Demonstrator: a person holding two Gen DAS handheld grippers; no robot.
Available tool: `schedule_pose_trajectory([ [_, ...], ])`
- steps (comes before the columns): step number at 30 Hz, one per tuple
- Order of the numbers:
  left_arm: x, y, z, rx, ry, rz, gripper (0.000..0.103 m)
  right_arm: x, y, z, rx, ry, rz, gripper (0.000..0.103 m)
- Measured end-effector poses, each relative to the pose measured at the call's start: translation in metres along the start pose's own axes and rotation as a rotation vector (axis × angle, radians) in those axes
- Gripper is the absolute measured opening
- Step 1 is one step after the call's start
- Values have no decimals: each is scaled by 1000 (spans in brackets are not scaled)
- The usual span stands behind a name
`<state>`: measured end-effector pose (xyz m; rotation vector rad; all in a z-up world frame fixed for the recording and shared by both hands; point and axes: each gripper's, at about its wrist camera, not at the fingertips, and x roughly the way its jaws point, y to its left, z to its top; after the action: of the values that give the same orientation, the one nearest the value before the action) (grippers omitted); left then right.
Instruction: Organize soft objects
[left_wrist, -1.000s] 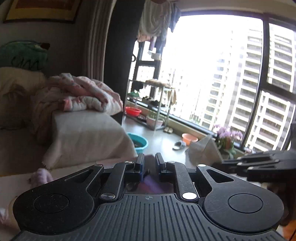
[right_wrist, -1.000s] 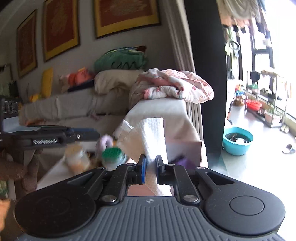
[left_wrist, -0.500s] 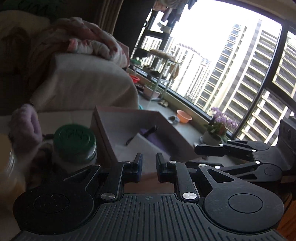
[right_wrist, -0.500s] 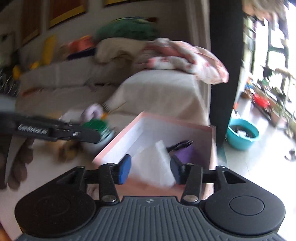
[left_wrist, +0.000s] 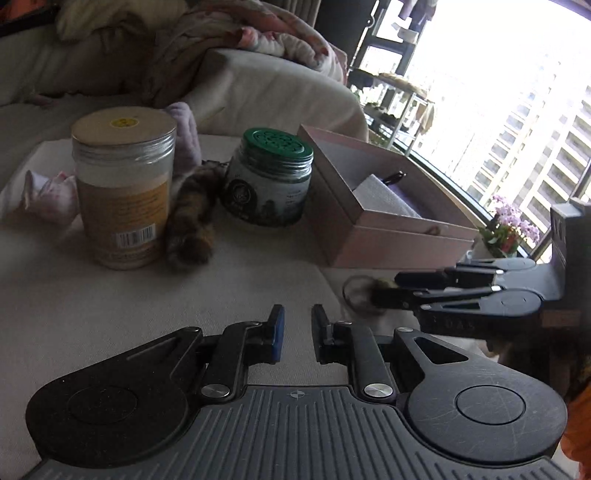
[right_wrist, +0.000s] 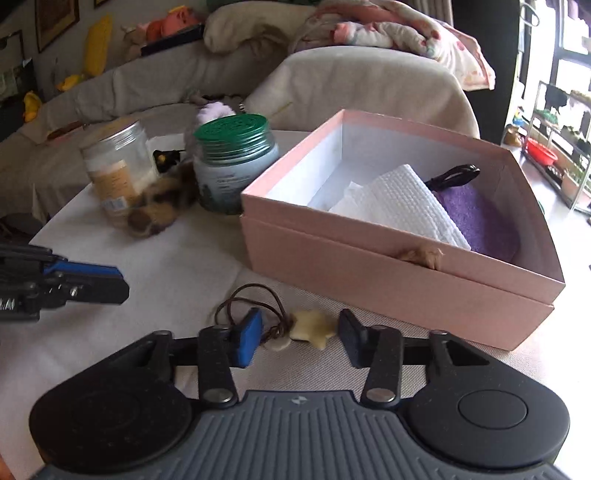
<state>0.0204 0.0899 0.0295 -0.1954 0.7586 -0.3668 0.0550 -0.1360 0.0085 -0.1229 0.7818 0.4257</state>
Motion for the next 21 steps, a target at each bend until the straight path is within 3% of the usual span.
schedule_pose_trajectory([
  [2,-2,-2,0,-3,-7,-15,18,-11,1,-5,-4,9,25,16],
  [5,-2,-4,0,-3,-10,-36,18,-34,1,-3,-9,-8,28,16],
  [8,-2,-3,-2,-11,-8,-52,18,-68,3,11,-31,-85,14,16],
  [13,-18,-2,-1,-17,-19,-46,18,-115,-1,74,-77,-249,-95,16],
  [15,-31,1,2,-10,-31,-27,18,-114,-7,105,-89,-270,-187,27],
  [17,-45,7,5,0,-40,6,18,-102,-18,131,-74,-233,-246,60],
  [21,-72,31,11,6,-59,97,18,-76,-38,153,53,-145,-214,62],
])
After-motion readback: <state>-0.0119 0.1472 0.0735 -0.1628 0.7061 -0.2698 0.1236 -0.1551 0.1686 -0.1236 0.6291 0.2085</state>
